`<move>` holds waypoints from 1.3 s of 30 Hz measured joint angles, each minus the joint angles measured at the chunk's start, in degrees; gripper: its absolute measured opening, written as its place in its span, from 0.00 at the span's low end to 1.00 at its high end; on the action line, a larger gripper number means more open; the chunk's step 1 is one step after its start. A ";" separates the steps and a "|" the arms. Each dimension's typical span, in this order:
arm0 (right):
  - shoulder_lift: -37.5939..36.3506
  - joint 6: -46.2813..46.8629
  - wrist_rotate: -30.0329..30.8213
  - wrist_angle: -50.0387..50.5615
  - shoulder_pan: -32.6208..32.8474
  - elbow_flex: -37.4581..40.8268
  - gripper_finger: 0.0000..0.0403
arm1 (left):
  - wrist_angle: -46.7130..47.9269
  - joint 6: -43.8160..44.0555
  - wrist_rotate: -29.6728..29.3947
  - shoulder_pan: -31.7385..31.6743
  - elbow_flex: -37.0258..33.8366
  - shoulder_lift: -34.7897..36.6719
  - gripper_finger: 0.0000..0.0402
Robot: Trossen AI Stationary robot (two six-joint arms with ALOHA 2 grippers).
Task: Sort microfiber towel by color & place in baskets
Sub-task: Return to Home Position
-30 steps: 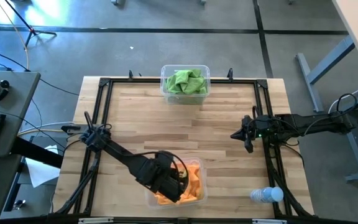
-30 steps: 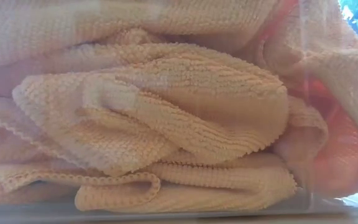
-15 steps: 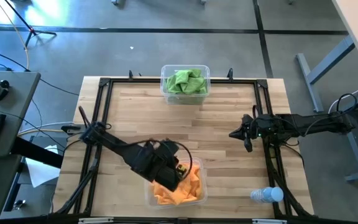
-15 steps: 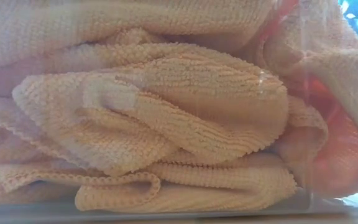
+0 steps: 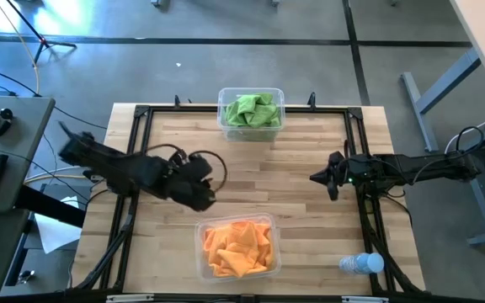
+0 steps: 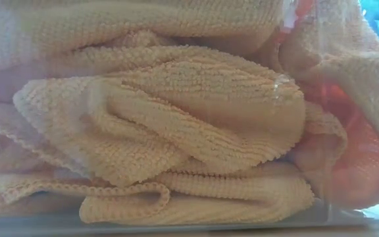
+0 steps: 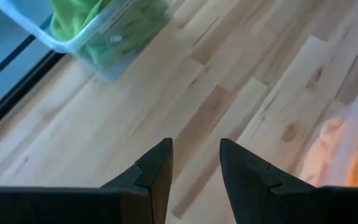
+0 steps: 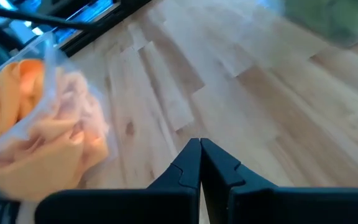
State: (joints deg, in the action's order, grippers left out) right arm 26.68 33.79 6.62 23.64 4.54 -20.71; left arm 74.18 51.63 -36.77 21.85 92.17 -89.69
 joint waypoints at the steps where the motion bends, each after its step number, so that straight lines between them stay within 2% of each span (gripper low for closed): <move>1: 0.00 0.04 0.88 -0.01 -0.01 0.00 0.00 | -2.67 -2.37 0.04 -0.30 -3.26 2.28 0.30; 8: 0.00 -0.69 8.05 -0.02 -0.02 0.00 0.00 | -24.66 -17.21 0.75 -0.96 -27.07 20.23 0.30; 14: 0.00 -1.19 10.45 -0.49 -0.02 0.00 0.00 | -46.87 -35.07 4.18 -0.94 -45.35 32.94 0.30; 18: 0.00 -3.93 10.89 -1.86 -0.02 0.00 0.00 | -56.86 -45.38 6.51 -0.94 -55.40 38.87 0.30; 23: 0.00 -7.27 10.90 -2.40 -0.01 0.00 0.00 | -61.61 -47.87 7.70 -0.94 -61.30 40.85 0.30; 28: 0.00 -10.09 12.23 -2.43 -0.02 0.00 0.00 | -61.60 -50.43 6.72 -2.82 -64.18 39.76 0.30; 31: 0.00 -12.19 13.37 -2.47 -0.02 0.00 0.00 | -61.97 -47.09 5.16 -5.73 -66.23 39.35 0.30; 33: 0.00 -13.70 14.12 -2.49 -0.02 0.00 0.00 | -62.79 -44.22 6.47 -7.75 -67.85 39.37 0.30; 39: 0.00 -17.82 14.63 -2.54 -0.05 0.00 0.00 | -79.28 -46.98 14.19 -11.78 -74.79 40.22 0.30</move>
State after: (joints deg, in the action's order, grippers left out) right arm 26.68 15.97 21.25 21.10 4.48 -20.71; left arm -5.10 4.64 -22.59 10.07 17.39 -49.47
